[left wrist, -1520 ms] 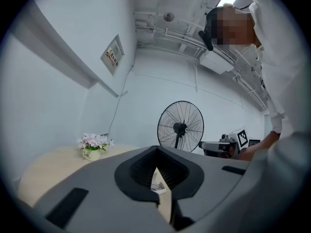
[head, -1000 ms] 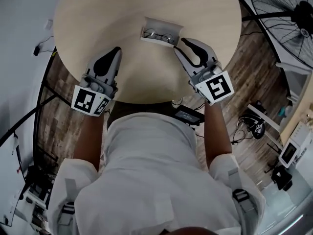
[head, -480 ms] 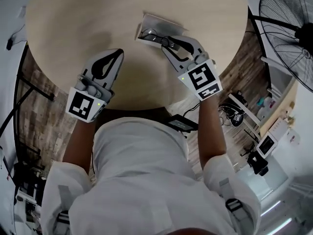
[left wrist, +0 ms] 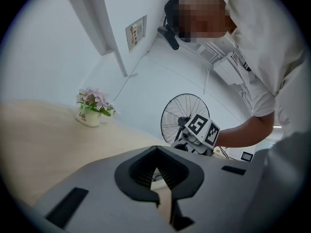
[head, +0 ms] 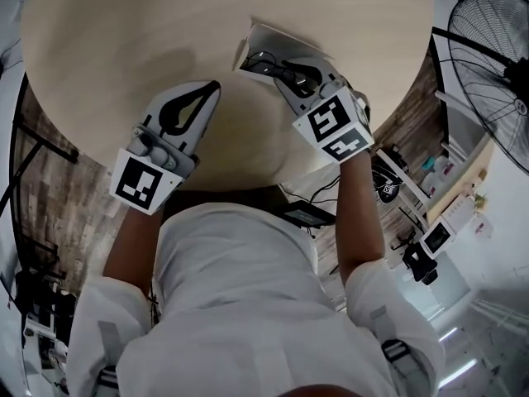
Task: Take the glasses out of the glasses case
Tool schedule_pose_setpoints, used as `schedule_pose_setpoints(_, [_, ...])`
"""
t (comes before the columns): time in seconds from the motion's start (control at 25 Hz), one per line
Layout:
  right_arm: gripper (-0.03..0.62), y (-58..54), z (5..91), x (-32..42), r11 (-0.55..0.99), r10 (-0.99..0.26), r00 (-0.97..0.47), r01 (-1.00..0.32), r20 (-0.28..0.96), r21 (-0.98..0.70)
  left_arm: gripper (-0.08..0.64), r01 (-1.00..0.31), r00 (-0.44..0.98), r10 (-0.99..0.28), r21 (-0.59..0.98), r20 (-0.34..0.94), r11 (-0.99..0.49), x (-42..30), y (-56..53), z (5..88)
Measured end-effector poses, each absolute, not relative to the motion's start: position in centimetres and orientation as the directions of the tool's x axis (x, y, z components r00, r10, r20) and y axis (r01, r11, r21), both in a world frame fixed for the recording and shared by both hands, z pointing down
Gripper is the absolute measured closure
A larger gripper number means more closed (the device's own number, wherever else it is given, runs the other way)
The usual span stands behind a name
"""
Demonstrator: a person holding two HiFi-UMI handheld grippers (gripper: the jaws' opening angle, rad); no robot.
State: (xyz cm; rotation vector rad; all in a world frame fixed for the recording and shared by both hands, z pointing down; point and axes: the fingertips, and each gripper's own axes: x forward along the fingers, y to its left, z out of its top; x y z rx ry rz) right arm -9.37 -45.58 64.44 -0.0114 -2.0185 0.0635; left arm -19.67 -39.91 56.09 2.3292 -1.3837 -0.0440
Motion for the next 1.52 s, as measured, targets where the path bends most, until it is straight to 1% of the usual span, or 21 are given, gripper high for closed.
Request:
schedule_pose_setpoints(0.16, [0.515, -45.6, 65.3, -9.4, 0.998, 0.056, -0.373, 0.014, 0.926, -0.054, 0.546, -0.825, 0.51, -0.841, 0.38, 0.18, -0.419, -19.8, -40.1, 56.3])
schedule_pose_setpoints(0.52, [0.526, -45.4, 66.2, -9.2, 0.988, 0.136, -0.249, 0.108, 0.959, -0.112, 0.546, -0.82, 0.506, -0.846, 0.4, 0.17, -0.41, -20.0, -40.3, 56.6])
schedule_pose_setpoints(0.72, [0.538, -45.3, 66.7, -9.0, 0.985, 0.156, -0.18, 0.101, 0.971, -0.14, 0.548, -0.821, 0.5, -0.849, 0.408, 0.173, -0.4, -20.1, -40.3, 56.8])
schedule_pose_setpoints(0.84, [0.544, -45.3, 66.9, -9.0, 0.984, 0.171, -0.166, 0.073, 0.971, -0.161, 0.546, -0.824, 0.492, -0.852, 0.411, 0.18, -0.389, -20.3, -40.3, 57.0])
schedule_pose_setpoints(0.96, [0.549, -45.5, 66.8, -9.3, 0.984, 0.173, -0.168, 0.077, 0.971, -0.162, 0.546, -0.828, 0.481, -0.858, 0.412, 0.177, -0.38, -20.8, -40.4, 56.8])
schedule_pose_setpoints(1.28, [0.561, -45.7, 64.3, -8.6, 0.995, 0.08, -0.248, 0.075, 0.965, -0.064, 0.546, -0.846, 0.472, -0.863, 0.367, 0.181, -0.385, -20.7, -39.6, 54.0])
schedule_pose_setpoints(1.44, [0.561, -46.6, 61.1, -8.2, 0.998, -0.01, -0.316, 0.056, 0.949, 0.029, 0.546, -0.866, 0.439, -0.89, 0.32, 0.119, -0.385, -20.9, -39.5, 50.0])
schedule_pose_setpoints(1.52, [0.561, -47.2, 58.7, -7.3, 0.996, -0.069, -0.359, 0.034, 0.931, 0.087, 0.546, -0.868, 0.456, -0.876, 0.297, 0.158, -0.398, -19.9, -38.5, 49.1])
